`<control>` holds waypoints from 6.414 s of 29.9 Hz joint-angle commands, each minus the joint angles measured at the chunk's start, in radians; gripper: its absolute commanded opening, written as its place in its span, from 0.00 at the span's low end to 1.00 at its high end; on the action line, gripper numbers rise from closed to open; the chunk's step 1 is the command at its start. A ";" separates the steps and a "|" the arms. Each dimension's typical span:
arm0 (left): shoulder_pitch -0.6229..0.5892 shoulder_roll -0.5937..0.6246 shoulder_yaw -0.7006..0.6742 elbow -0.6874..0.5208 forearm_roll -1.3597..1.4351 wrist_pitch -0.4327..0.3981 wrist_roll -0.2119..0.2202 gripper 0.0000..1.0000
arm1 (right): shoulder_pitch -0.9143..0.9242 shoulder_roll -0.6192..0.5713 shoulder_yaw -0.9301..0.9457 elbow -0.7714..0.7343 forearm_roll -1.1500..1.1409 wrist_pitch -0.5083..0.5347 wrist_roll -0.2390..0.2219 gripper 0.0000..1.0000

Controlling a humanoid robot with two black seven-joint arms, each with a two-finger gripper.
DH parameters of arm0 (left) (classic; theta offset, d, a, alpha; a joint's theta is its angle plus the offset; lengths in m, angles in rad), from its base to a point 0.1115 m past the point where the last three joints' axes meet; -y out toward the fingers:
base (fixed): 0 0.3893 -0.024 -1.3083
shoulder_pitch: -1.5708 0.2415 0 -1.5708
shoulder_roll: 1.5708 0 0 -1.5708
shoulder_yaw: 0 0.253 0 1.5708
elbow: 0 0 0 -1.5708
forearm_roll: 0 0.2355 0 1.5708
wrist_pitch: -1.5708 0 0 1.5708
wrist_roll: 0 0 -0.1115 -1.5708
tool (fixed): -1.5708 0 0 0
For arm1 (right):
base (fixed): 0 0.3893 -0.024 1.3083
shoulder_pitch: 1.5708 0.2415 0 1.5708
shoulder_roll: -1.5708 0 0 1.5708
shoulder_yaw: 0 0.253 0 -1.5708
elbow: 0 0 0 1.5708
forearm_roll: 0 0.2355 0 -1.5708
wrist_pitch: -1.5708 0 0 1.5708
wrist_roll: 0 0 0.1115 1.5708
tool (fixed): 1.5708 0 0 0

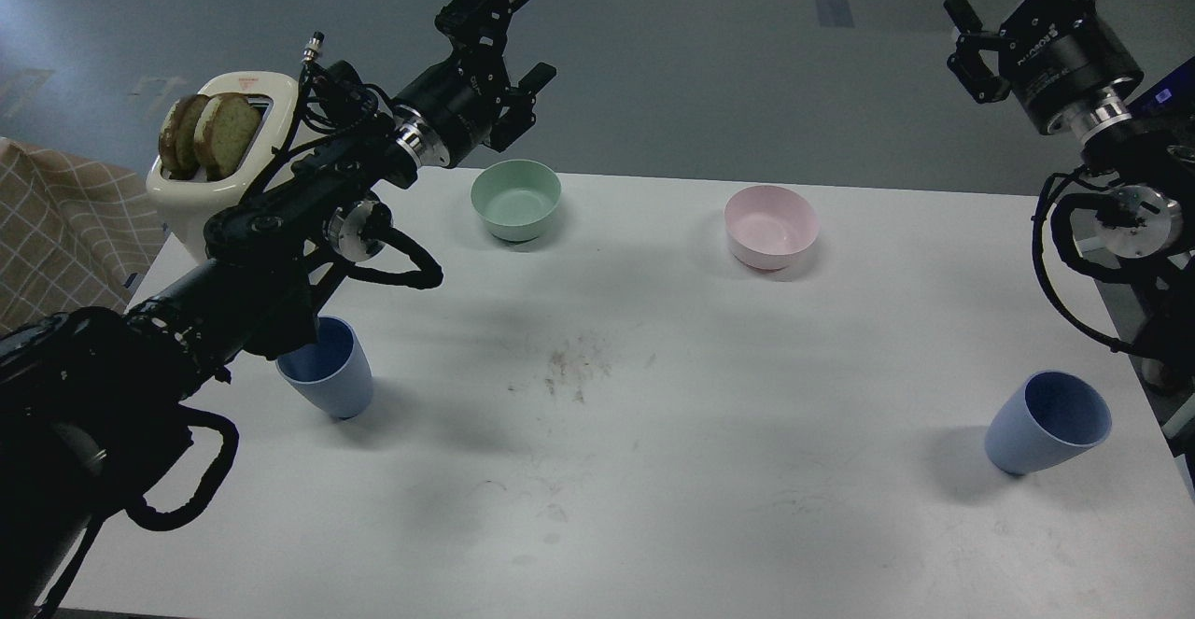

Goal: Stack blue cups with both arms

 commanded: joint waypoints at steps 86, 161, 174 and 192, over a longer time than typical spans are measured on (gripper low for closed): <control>-0.005 -0.043 -0.145 0.014 -0.146 -0.077 0.015 0.98 | 0.019 0.050 0.021 0.013 0.047 0.000 0.000 1.00; 0.275 0.885 0.241 -0.681 1.327 -0.029 -0.071 0.95 | -0.025 -0.050 0.013 0.125 0.044 0.000 0.000 1.00; 0.286 0.874 0.240 -0.674 1.388 -0.011 -0.071 0.00 | -0.027 -0.052 0.012 0.133 0.044 0.000 0.000 1.00; 0.059 0.913 0.234 -0.920 1.410 -0.072 -0.071 0.00 | 0.042 -0.076 0.012 0.145 0.036 0.000 0.000 1.00</control>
